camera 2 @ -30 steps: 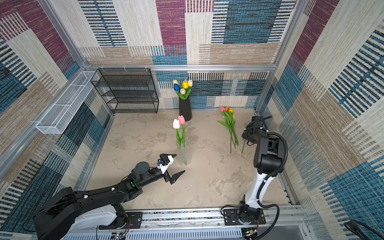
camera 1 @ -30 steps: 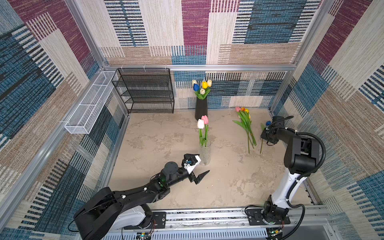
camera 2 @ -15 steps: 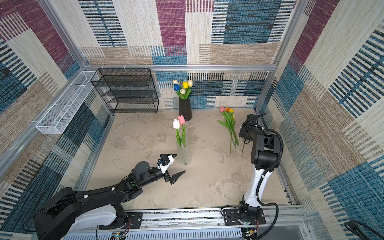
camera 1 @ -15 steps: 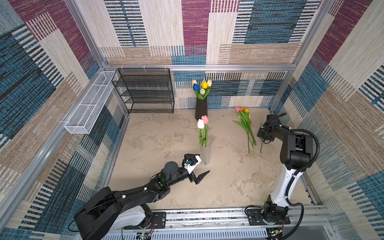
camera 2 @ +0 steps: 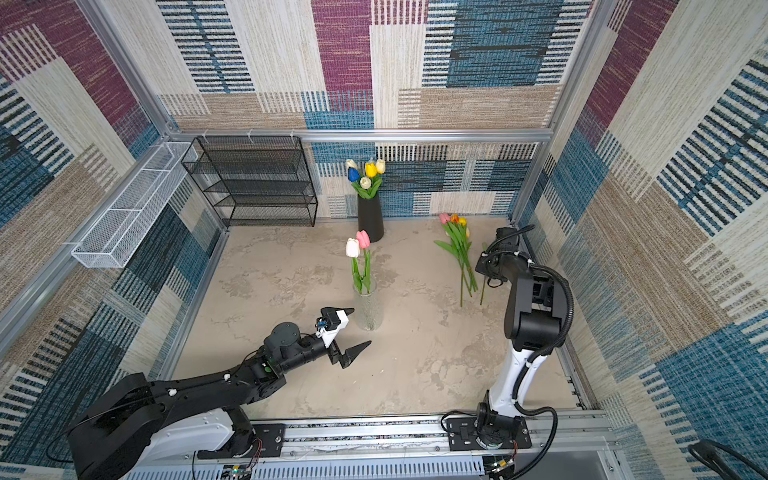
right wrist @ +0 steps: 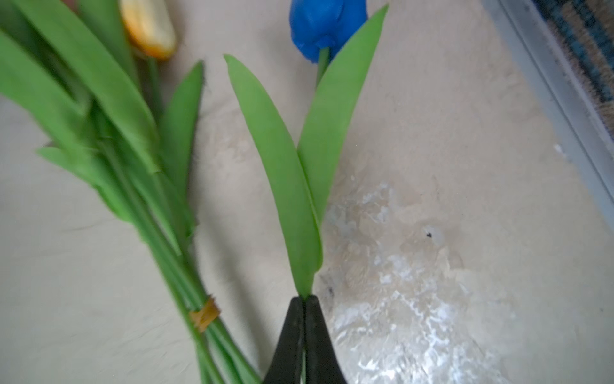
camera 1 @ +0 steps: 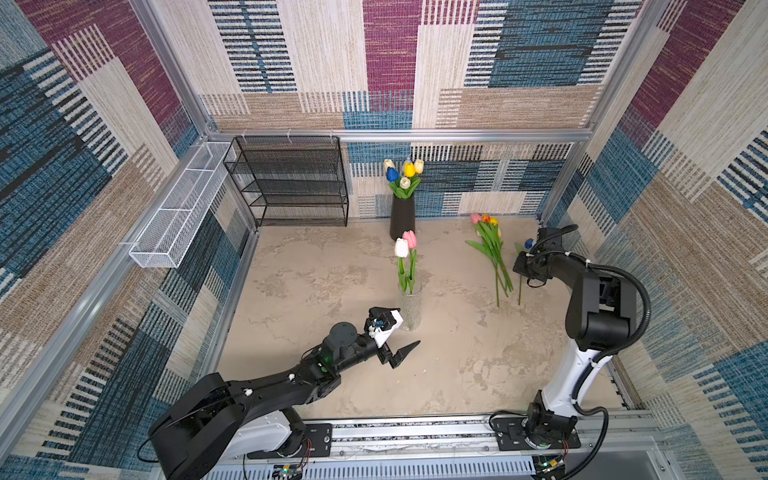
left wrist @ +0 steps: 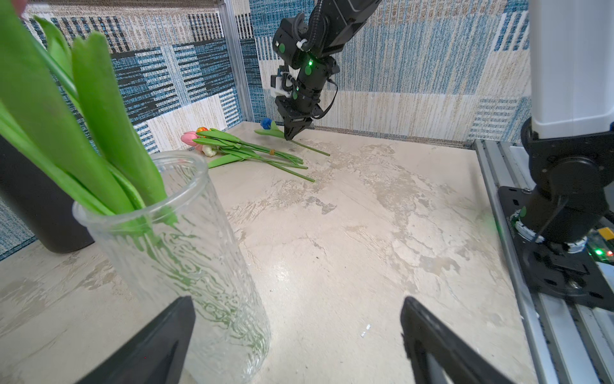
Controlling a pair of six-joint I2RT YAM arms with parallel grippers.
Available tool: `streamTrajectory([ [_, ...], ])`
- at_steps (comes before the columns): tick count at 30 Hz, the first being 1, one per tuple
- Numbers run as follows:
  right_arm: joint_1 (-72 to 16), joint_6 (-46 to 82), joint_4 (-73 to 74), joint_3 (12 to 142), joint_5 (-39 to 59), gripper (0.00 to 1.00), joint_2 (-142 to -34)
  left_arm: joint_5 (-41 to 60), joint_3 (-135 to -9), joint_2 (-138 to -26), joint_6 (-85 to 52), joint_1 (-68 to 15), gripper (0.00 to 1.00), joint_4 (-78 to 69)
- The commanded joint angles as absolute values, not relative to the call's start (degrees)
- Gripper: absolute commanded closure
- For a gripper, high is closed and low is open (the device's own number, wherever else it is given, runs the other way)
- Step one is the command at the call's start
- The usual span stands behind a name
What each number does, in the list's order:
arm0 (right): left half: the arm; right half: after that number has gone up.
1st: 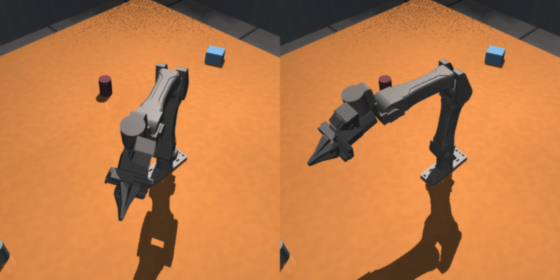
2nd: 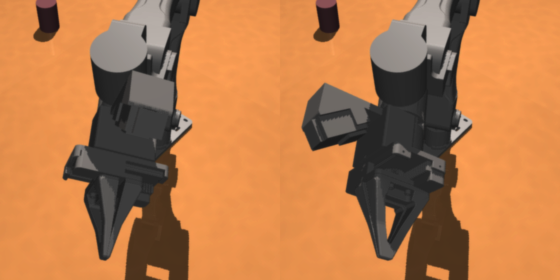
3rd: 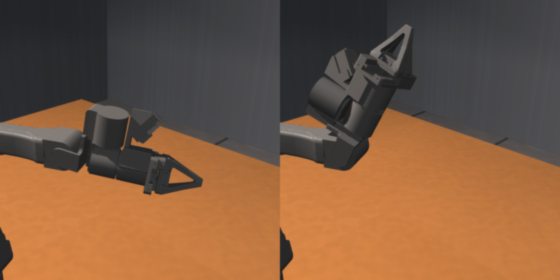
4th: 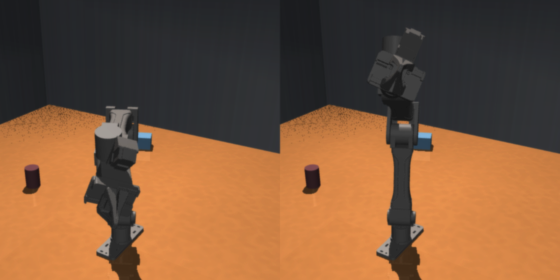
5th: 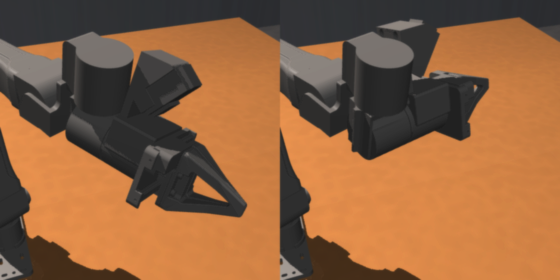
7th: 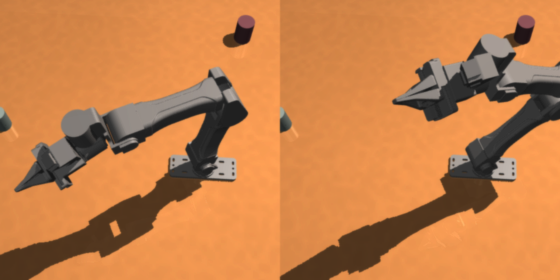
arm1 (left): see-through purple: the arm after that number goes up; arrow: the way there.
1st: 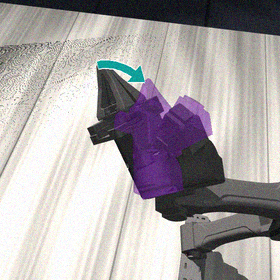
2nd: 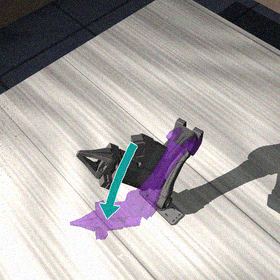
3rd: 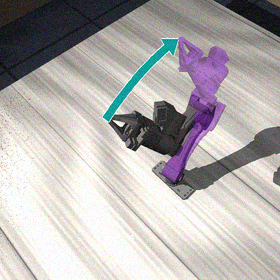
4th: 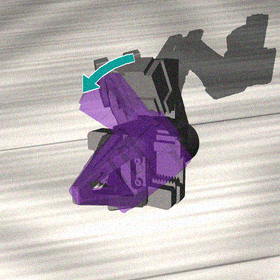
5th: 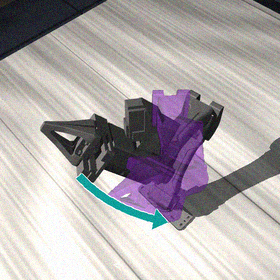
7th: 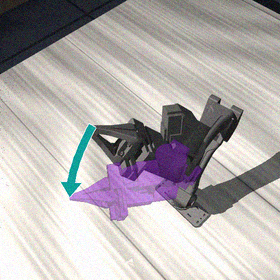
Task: Arrange the flowers into the vase
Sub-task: 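Grasp the blue tulip stem lying on the table with the right gripper, then lift the blue tulip upright and carry it toward the glass vase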
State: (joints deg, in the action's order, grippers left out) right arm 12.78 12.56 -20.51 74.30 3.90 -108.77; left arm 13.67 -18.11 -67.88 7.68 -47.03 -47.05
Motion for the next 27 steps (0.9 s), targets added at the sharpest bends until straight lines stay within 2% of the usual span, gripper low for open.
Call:
streamTrajectory([
  [1,12.74,13.62,-14.44,71.92,9.33,1.00,-103.80,13.58,-18.33,-67.74,7.82,-47.02,0.01,-47.37],
  [7,12.66,14.84,-10.16,69.12,15.70,1.00,-94.65,13.71,-18.41,-67.63,7.63,-47.02,0.01,-47.37],
  [10,12.42,15.78,-1.92,65.08,28.28,1.00,-88.38,13.54,-18.30,-67.67,7.73,-47.02,0.01,-47.37],
  [16,6.63,20.27,21.98,55.40,44.40,1.00,-75.40,13.51,-18.41,-67.90,7.65,-47.02,0.01,-47.55],
  [21,-1.58,21.18,40.72,47.23,46.77,1.00,-67.72,13.27,-18.13,-67.68,7.64,-47.02,0.01,-47.90],
  [27,-10.01,26.92,59.47,40.90,45.12,1.00,-65.96,12.89,-17.93,-67.39,7.60,-47.11,0.01,-47.96],
])
